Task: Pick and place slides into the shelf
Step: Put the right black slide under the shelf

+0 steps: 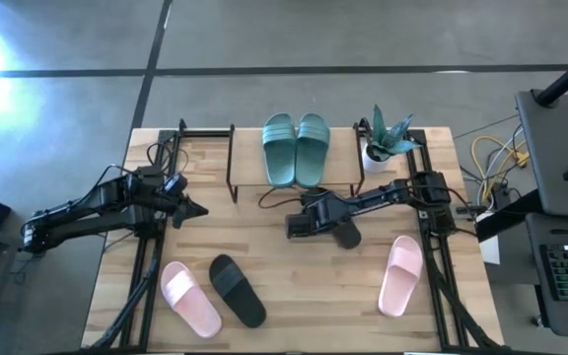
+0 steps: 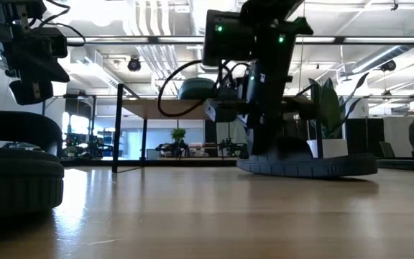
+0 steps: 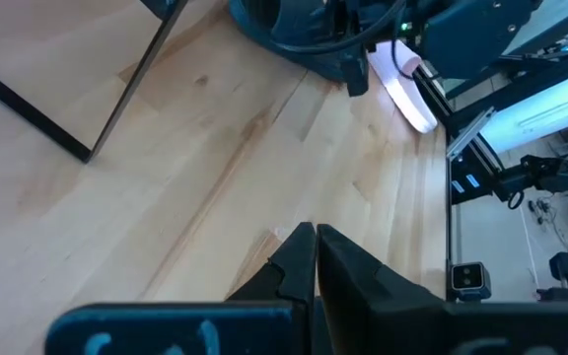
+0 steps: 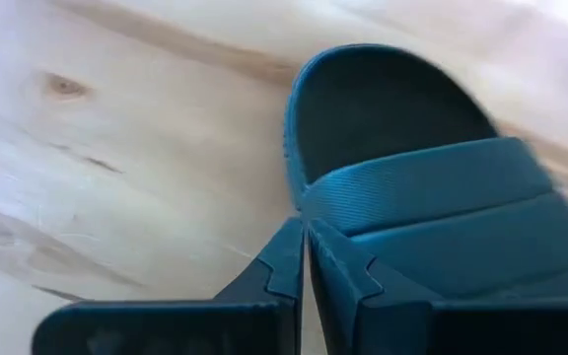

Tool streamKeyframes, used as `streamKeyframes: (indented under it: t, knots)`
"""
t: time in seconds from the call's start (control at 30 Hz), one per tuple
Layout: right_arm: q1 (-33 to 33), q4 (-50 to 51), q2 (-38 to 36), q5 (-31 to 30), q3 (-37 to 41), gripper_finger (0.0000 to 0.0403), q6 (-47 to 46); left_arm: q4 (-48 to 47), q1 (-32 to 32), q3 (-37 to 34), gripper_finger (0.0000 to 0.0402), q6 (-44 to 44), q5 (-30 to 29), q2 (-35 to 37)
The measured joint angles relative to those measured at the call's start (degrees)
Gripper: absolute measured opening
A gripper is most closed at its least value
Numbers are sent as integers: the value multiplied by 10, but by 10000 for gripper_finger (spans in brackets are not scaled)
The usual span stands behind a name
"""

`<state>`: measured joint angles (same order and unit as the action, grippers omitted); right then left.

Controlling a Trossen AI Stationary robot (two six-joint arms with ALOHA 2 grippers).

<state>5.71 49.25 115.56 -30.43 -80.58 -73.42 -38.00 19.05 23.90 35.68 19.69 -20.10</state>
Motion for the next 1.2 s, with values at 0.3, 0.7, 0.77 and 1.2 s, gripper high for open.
streamKeyframes:
  t: [0.3,0.7,0.77,1.2]
  knots:
    - [0,119,-2,-12,-12,13,-39,0,0,-2,0,0,0,0]
    - [8,110,-50,-37,-38,13,59,0,0,-6,0,0,-5,0]
    - [8,106,-73,-1,-38,13,115,0,0,-6,0,0,-5,0]
    - [19,108,-171,353,96,13,72,1,0,-6,0,-3,-5,0]
